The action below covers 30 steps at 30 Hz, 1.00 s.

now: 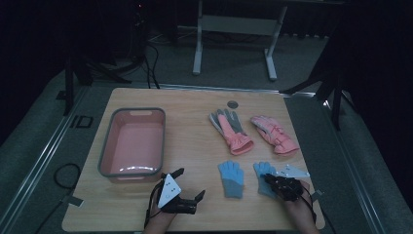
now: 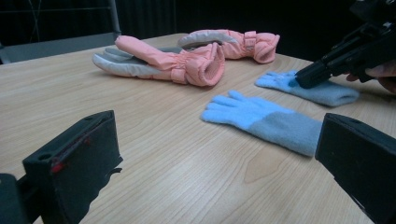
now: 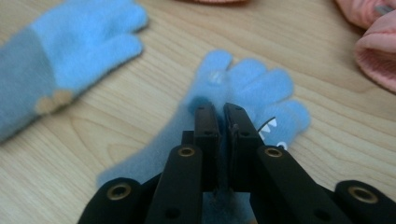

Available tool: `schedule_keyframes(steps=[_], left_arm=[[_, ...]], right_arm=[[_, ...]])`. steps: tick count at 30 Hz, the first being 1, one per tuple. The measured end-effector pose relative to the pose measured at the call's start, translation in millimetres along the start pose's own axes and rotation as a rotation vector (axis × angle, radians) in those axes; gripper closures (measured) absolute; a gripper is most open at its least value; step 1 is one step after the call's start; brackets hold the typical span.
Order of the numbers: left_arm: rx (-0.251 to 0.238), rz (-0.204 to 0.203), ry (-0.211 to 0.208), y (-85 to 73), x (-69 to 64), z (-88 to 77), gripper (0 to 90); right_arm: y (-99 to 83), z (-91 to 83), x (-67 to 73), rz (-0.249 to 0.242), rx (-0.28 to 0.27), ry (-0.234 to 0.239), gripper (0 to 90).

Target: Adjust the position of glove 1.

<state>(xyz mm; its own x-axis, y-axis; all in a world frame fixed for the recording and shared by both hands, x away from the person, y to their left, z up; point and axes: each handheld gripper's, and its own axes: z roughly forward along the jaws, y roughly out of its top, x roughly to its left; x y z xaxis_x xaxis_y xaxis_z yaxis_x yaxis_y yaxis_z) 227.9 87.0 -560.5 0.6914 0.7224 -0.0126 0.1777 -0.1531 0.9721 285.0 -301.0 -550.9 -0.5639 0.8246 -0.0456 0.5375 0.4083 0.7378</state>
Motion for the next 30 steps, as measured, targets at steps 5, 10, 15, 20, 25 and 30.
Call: schedule_keyframes(steps=[5,10,15,20,25,30], left_arm=[[-0.001,0.002,0.000,0.0,0.1,-0.1,0.0],[-0.003,0.001,0.001,-0.1,0.1,-0.3,0.0],[-0.003,-0.001,0.002,-0.1,-0.1,-0.3,0.0],[-0.005,0.000,0.003,-0.2,-0.6,-0.1,0.0],[-0.007,0.003,0.003,-0.2,-0.6,-0.2,0.0],[-0.005,0.002,0.005,-0.2,-0.6,-0.2,0.0]], right_arm=[[13.9,-15.7,2.8,0.021,-0.055,-0.021,85.7],[38.9,-39.3,13.0,0.030,-0.132,-0.017,85.7],[64.0,-54.8,30.1,0.021,-0.173,0.019,85.6],[77.4,-50.4,52.3,0.011,-0.168,0.059,85.6],[80.6,-33.2,73.1,-0.009,-0.138,0.114,85.5],[81.6,-19.0,86.5,-0.028,-0.105,0.130,85.4]])
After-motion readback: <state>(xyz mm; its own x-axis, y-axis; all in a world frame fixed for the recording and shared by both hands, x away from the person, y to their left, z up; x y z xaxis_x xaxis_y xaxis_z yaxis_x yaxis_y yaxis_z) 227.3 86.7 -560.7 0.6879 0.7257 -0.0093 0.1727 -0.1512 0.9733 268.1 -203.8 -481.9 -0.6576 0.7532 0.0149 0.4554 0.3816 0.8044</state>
